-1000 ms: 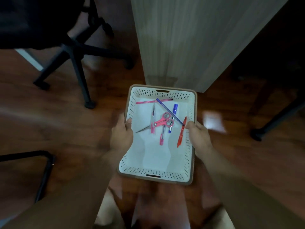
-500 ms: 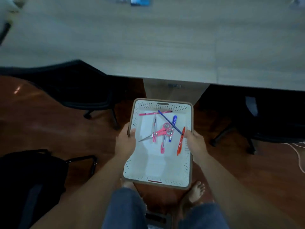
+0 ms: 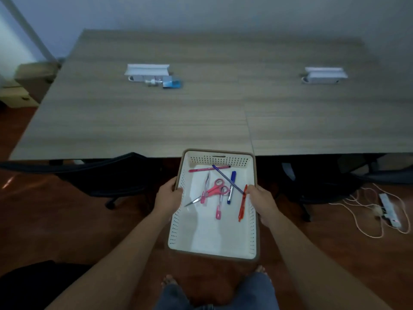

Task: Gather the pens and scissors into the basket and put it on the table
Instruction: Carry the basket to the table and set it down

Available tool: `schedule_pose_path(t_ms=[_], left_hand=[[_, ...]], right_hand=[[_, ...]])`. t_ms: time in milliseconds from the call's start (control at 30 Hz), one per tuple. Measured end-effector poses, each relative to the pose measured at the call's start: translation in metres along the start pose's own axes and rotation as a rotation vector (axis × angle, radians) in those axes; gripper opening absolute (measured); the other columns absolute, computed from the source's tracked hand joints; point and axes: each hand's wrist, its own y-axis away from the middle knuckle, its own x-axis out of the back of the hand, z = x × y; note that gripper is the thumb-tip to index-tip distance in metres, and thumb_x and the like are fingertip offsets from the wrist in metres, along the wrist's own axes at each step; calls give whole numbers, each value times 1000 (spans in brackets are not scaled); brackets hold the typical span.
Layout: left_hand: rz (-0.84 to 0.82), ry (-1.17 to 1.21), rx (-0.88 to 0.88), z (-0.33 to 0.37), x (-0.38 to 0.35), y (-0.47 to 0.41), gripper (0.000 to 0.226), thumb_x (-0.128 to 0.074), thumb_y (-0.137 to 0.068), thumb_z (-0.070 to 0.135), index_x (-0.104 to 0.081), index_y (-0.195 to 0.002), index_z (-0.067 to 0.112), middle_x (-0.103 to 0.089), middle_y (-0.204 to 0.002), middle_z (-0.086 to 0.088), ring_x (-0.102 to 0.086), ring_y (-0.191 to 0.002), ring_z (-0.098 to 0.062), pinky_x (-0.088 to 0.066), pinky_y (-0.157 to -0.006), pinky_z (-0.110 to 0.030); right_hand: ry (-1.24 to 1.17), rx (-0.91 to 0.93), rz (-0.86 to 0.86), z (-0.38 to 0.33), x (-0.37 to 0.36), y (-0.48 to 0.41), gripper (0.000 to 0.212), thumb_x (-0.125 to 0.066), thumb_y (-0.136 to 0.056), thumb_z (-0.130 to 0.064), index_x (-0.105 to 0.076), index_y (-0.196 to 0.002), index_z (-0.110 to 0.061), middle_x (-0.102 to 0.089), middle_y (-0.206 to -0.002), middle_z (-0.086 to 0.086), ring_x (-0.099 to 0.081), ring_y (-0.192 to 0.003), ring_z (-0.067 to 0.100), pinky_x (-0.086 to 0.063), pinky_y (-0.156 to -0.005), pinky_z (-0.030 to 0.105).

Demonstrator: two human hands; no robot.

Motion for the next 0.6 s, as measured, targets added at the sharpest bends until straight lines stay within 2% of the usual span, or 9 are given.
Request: schedule_pose_path(t_ms=[133,233,300,367,400,500,600], left_hand=[[-42,-14,-55,34,13,-19,55,-54,-97,5,-72,-141,32,-84,-117,-1,-81,-108,-32,-62,-103,-55],[-49,-29,-86,61,24,-40,53,-53,-96,5,-76,-135,34,-84,-116,0,-80,-109,-30,-63,-104,-52],[-48,-21,-93,79,27,-56,52,-53,-97,5,-79,-122,43,-85,-108,7,-81,-107,-27,-64,-101,-47],[-39,17,-93,99,24,-80,55,-52,-98,4,-78,-101,52,-85,-93,19,-82,-102,-24,-66,-94,-40],[-26,36,-89,105,23,-89,56,-52,-98,3,-77,-97,53,-84,-89,21,-82,-101,-24,-66,-92,-39],[0,97,-98,126,17,-120,57,-52,-99,1,-77,-98,52,-84,-97,16,-82,-106,-28,-65,-100,-48],[54,167,-57,150,8,-146,67,-51,-101,1,-77,-89,62,-83,-90,23,-82,-101,-25,-66,-96,-46]], right_hand=[[-126,22,-6,-12,1,3,23,-63,-99,-27,-80,-113,-20,-87,-92,9,-86,-80,25,-67,-64,32],[-165,52,-16,-26,-7,-5,26,-65,-99,-28,-80,-118,-21,-88,-99,8,-86,-91,27,-69,-81,40],[-156,82,-39,-41,-10,-15,28,-64,-97,-28,-81,-119,-23,-88,-103,5,-85,-96,27,-67,-94,47],[-134,99,-71,-60,-8,-33,27,-64,-97,-28,-81,-118,-25,-88,-107,4,-85,-98,24,-66,-97,48],[-121,101,-92,-68,-8,-41,28,-64,-96,-28,-81,-118,-25,-87,-109,3,-85,-100,23,-65,-98,48],[-79,107,-152,-94,-2,-70,30,-66,-93,-31,-82,-117,-25,-87,-111,0,-84,-107,23,-62,-104,50],[-29,107,-224,-128,6,-103,32,-67,-91,-38,-81,-116,-25,-87,-111,-1,-84,-105,20,-62,-103,47]])
